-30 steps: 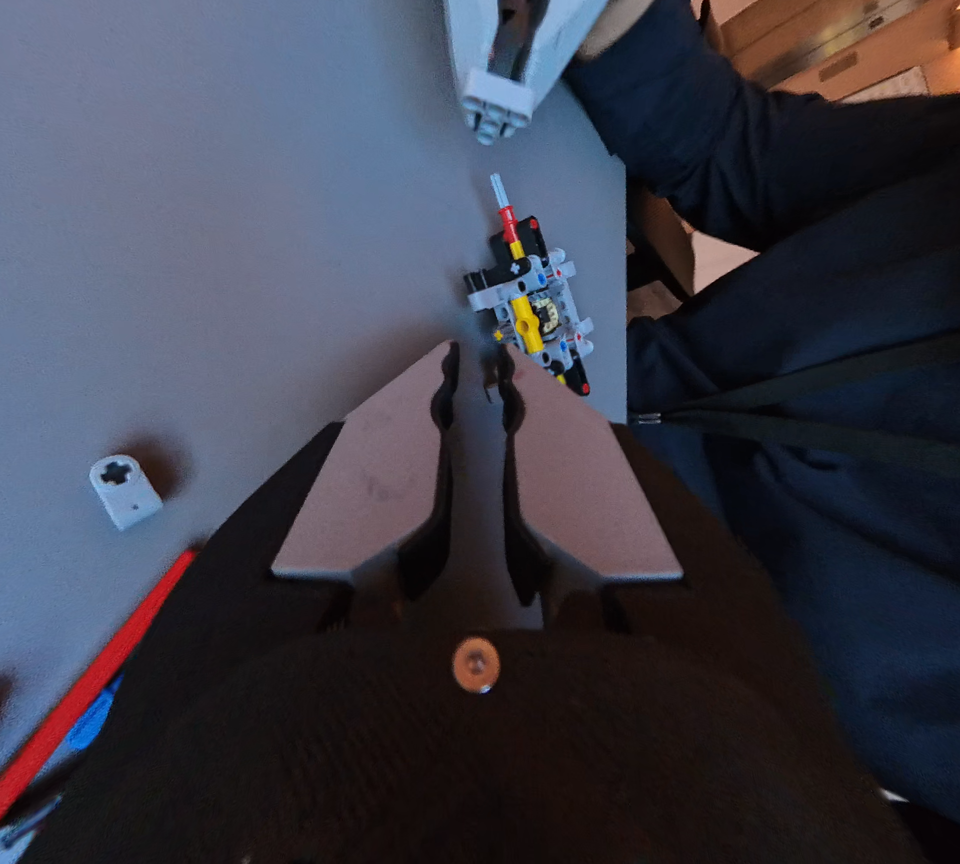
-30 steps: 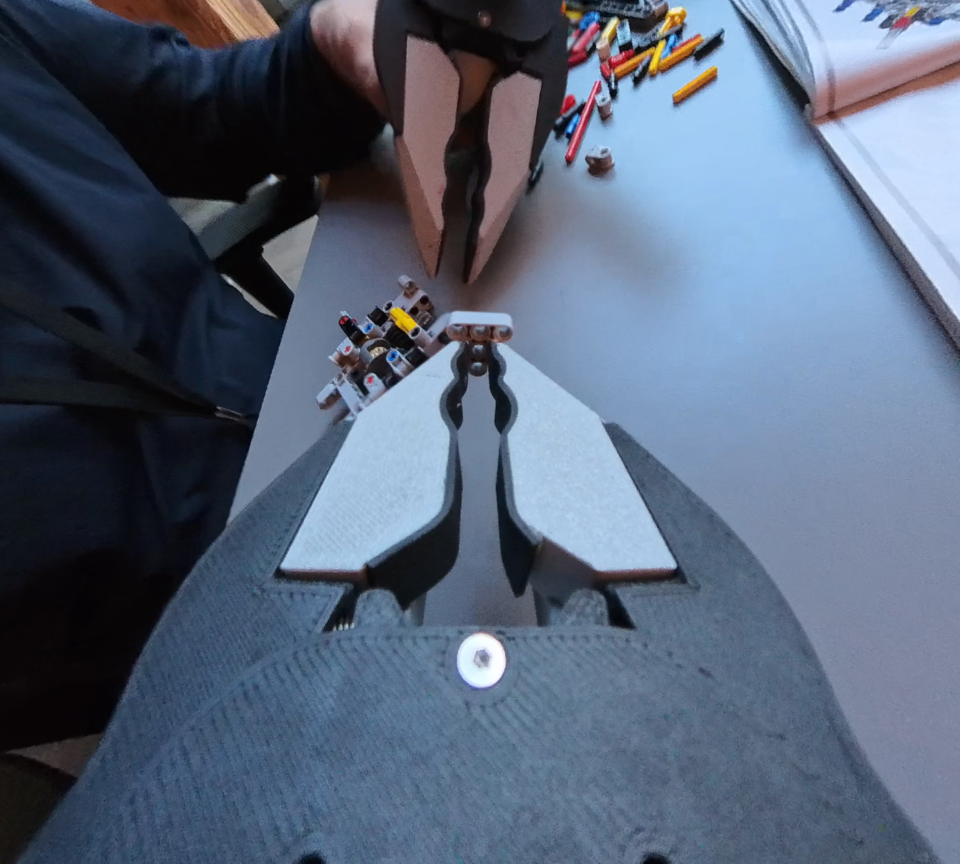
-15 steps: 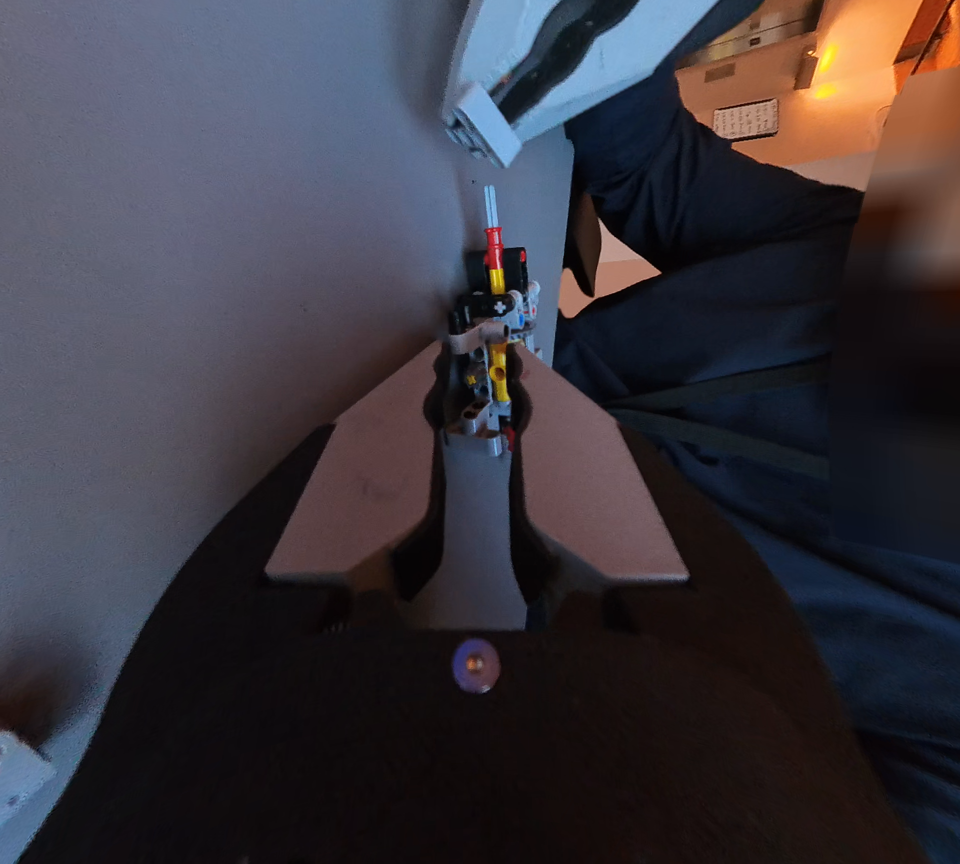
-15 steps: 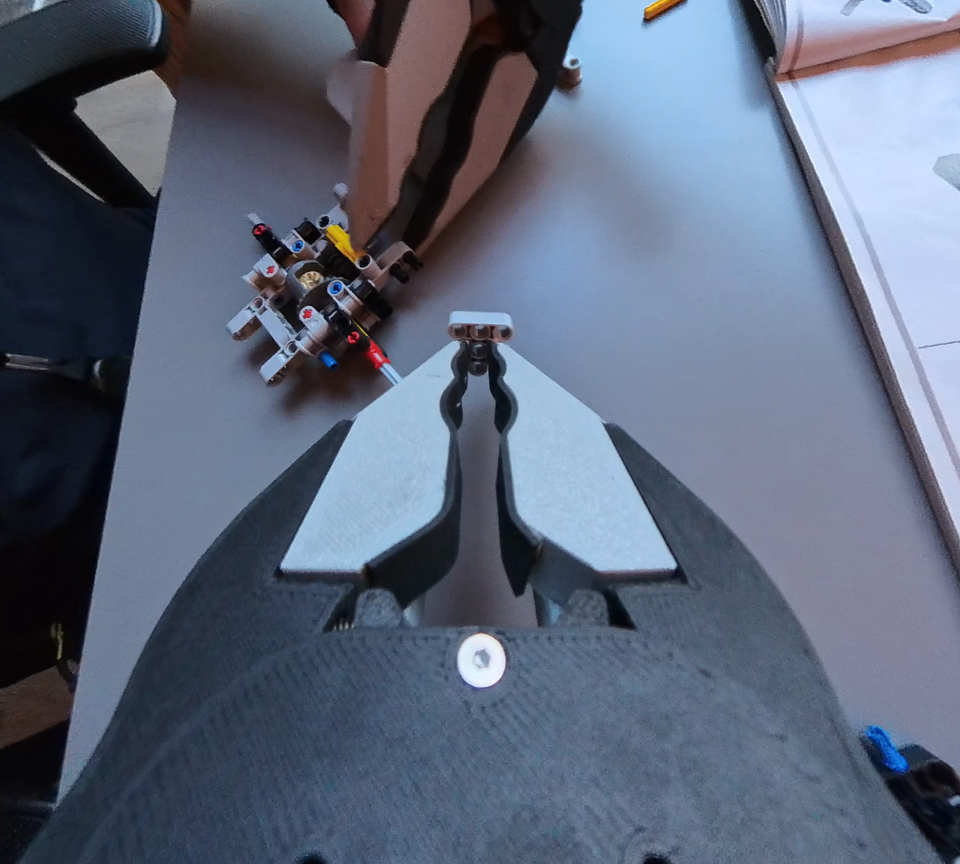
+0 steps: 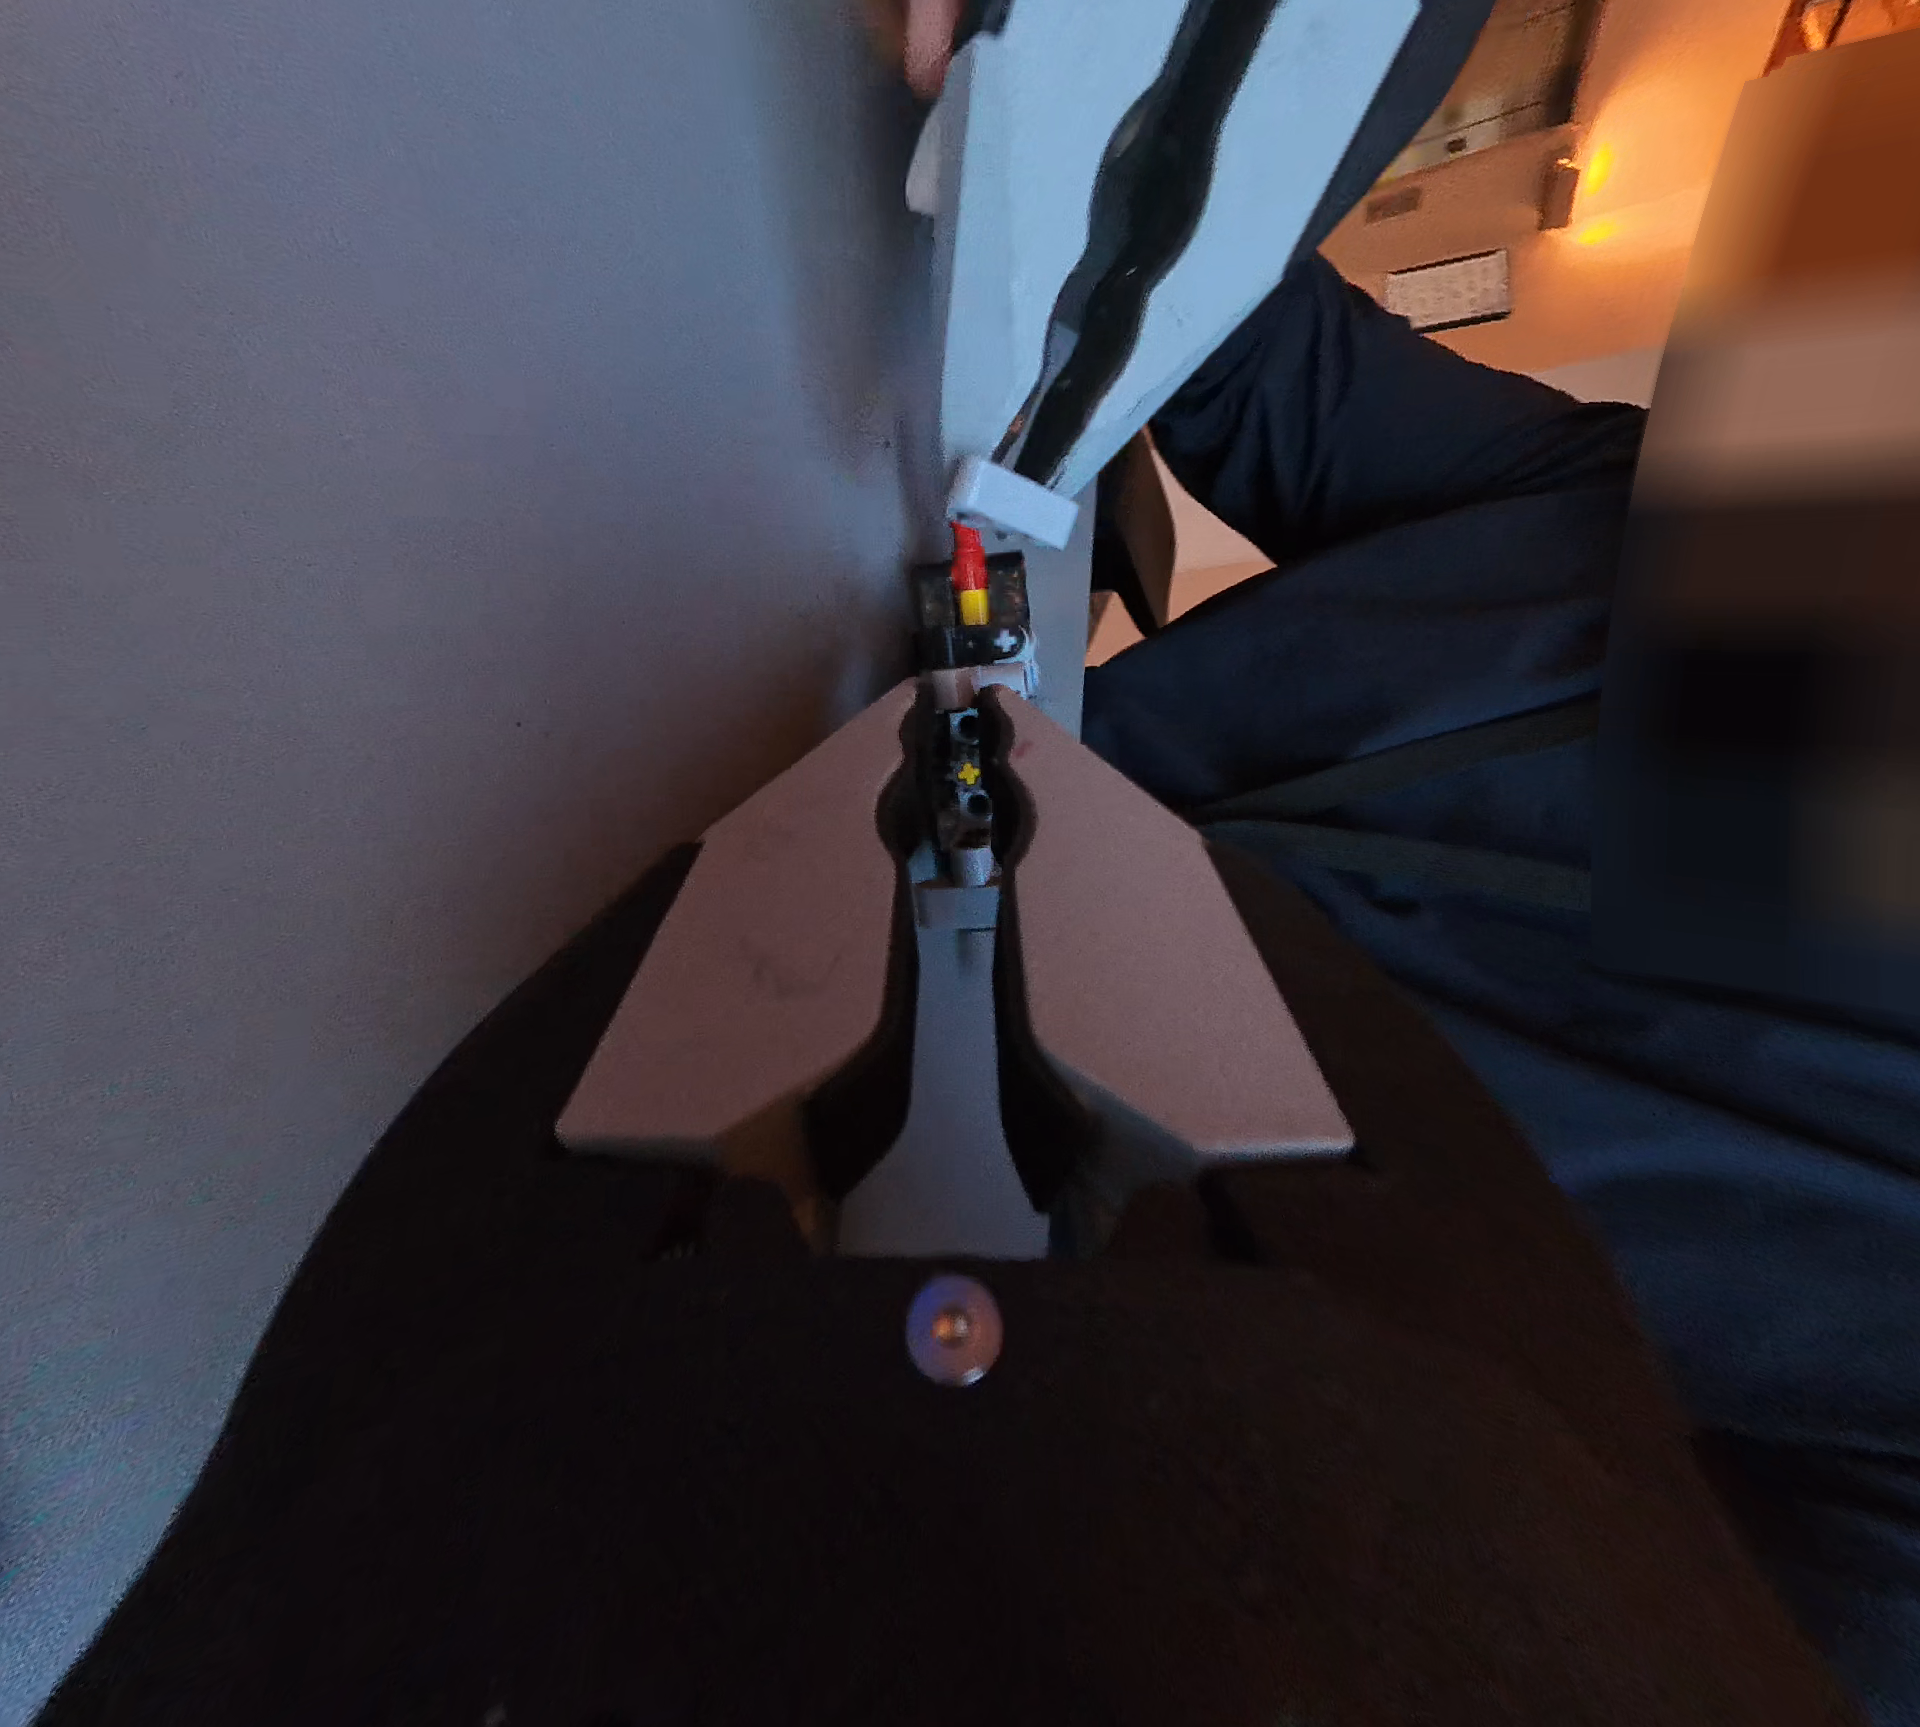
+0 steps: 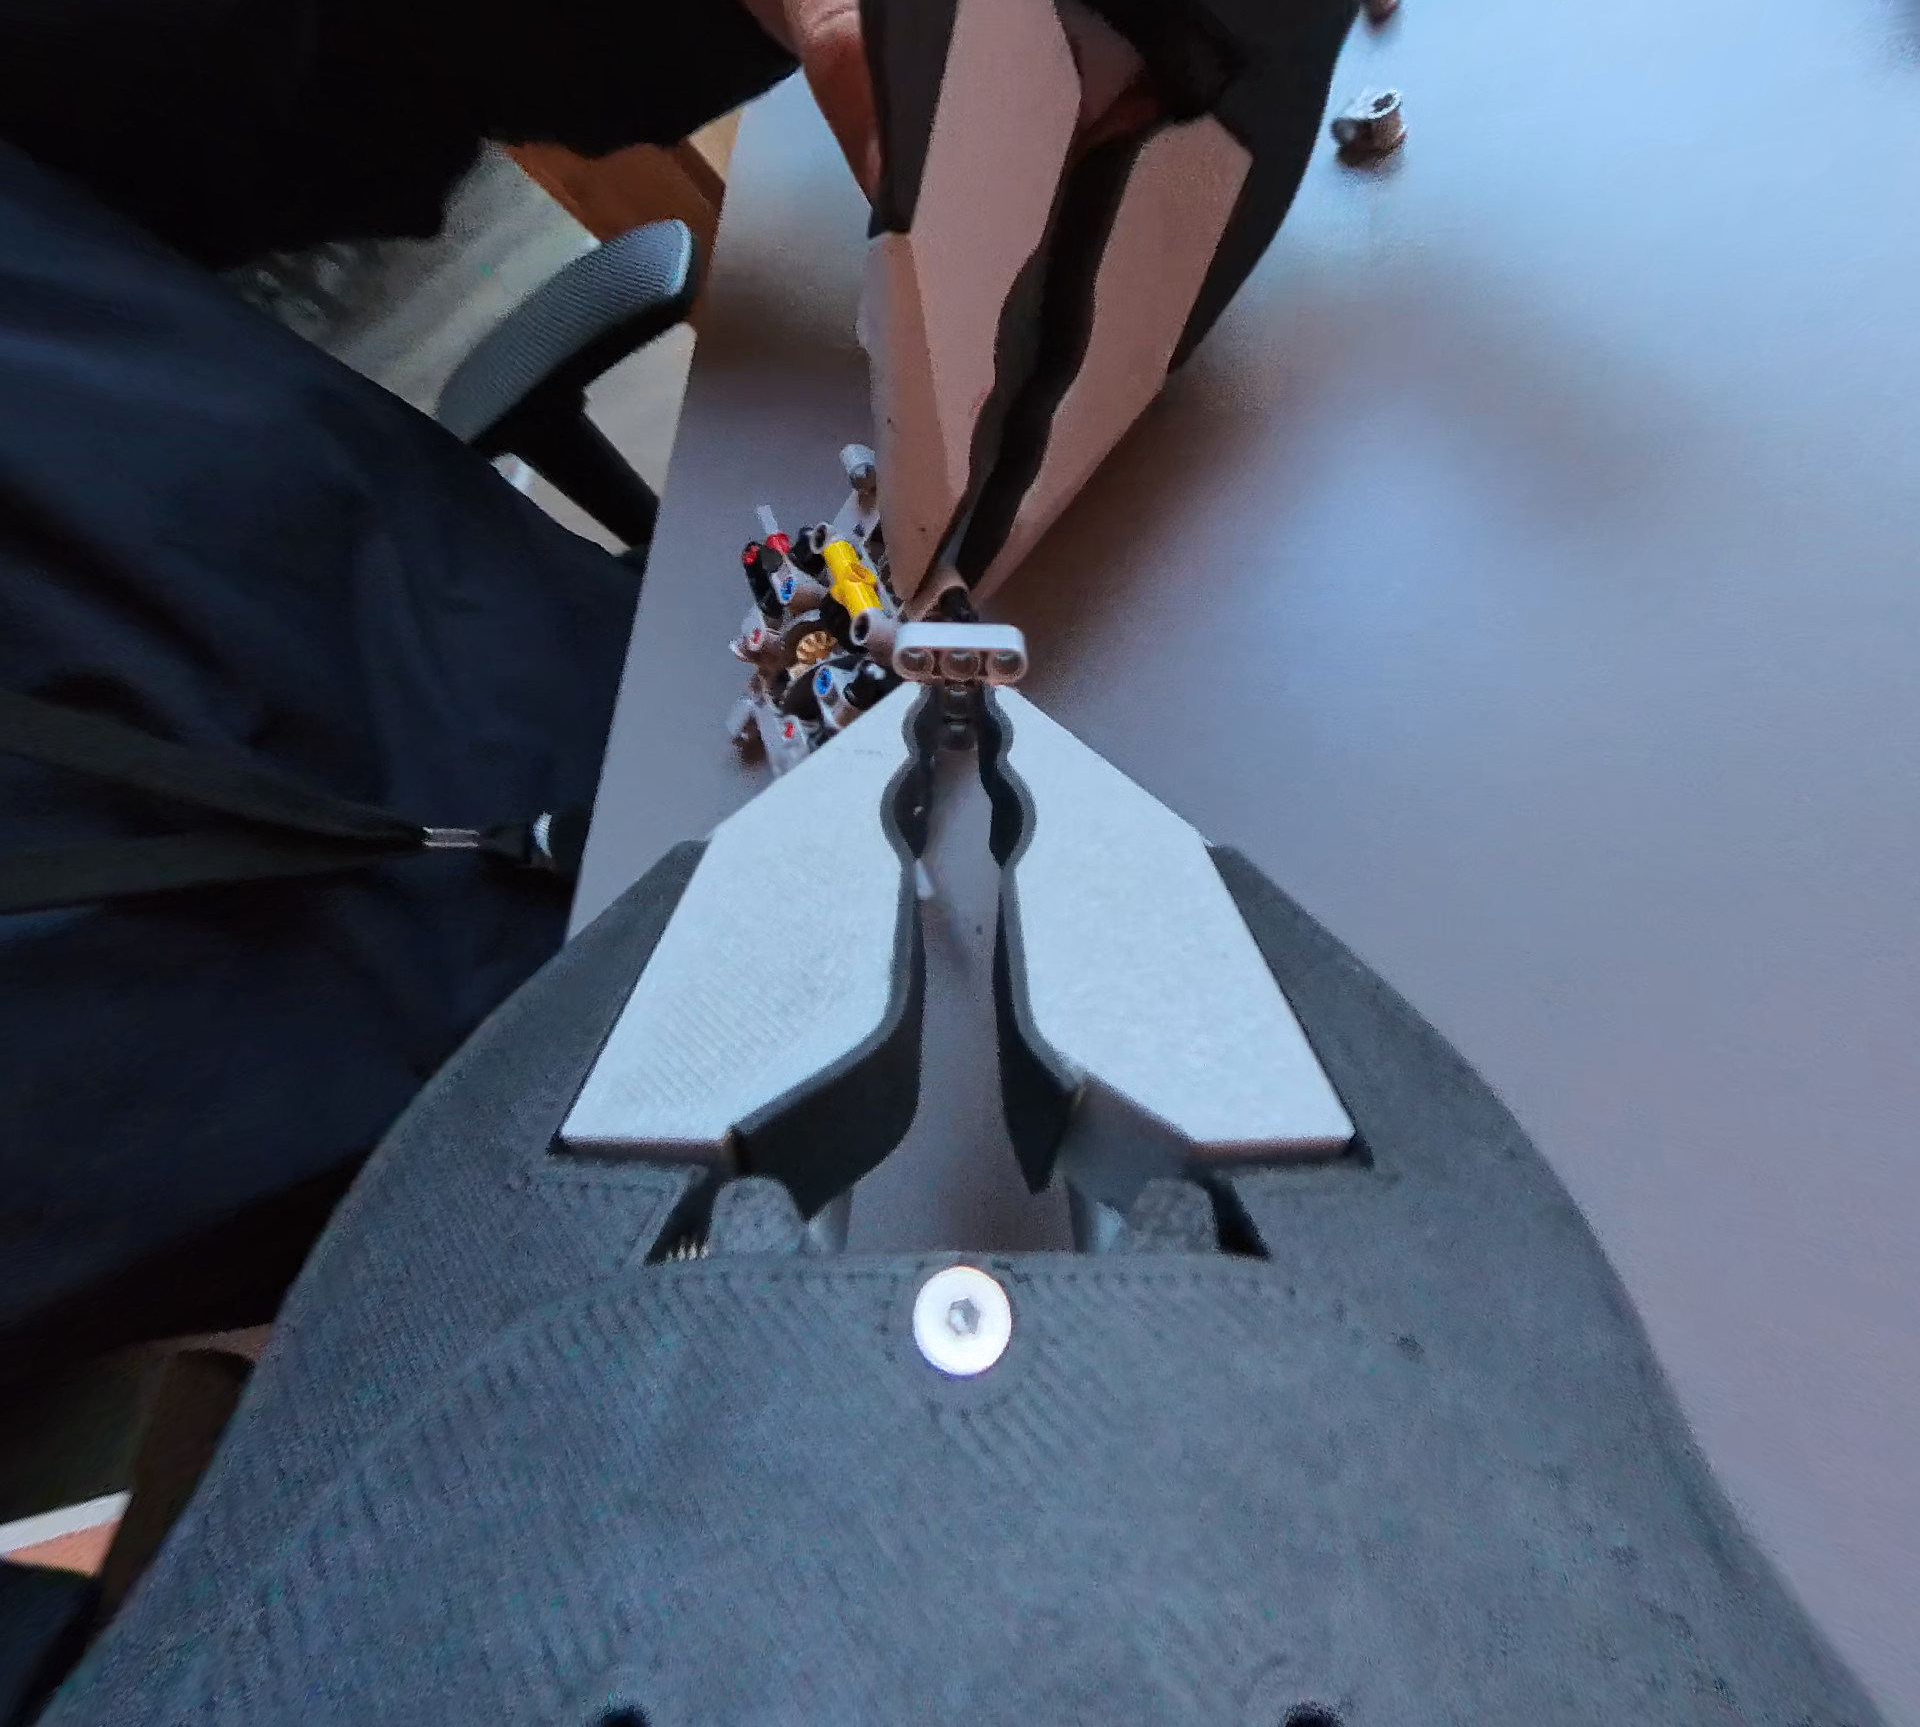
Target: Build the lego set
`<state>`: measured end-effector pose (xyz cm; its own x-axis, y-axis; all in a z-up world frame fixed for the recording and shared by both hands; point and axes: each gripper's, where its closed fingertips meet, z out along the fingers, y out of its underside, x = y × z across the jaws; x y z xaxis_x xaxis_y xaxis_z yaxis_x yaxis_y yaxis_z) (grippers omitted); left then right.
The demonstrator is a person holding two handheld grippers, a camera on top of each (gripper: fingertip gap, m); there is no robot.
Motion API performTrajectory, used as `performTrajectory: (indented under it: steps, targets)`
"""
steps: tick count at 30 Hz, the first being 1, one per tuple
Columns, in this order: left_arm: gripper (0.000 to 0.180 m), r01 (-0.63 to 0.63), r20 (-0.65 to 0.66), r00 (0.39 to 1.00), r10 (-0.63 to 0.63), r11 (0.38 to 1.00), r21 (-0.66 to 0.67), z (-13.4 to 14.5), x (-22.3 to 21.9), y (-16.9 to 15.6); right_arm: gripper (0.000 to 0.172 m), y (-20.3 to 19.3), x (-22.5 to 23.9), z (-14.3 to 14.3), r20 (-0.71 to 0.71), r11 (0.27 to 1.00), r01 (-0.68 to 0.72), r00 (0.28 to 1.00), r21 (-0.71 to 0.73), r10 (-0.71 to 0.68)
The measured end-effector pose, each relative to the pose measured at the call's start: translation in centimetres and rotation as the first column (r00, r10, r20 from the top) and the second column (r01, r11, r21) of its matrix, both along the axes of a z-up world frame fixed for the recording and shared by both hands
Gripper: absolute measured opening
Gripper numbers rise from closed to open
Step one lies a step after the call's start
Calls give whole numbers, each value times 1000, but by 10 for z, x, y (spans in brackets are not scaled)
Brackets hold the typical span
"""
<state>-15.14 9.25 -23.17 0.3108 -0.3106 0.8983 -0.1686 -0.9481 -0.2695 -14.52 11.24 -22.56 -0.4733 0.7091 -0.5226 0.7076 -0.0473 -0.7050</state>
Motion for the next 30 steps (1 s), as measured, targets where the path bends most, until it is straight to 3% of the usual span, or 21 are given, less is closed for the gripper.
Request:
performTrajectory:
  steps: [11, 21, 23, 27, 30]
  targets:
    - [5, -51, -148, 986, 76, 985, 168, 19, -5, 5, 3, -12, -12, 17, -10, 959, 17, 1000, -283, -21]
    - [6, -68, -117, 989, 89, 982, 174, 15, 4, -6, 3, -20, -11, 14, 8, 961, -5, 1000, -276, 8]
    - [6, -92, -107, 988, 112, 980, 179, 14, 0, -5, 4, -14, -11, 9, 27, 971, 21, 1000, -239, -15]
    - [6, -144, -47, 987, 153, 977, 159, 11, -5, -3, 4, 17, -6, -14, 99, 992, 127, 987, -23, -124]
    - [6, -160, -25, 986, 166, 974, 159, 11, -6, -5, 4, 25, -7, -15, 55, 983, 139, 988, 122, -147]
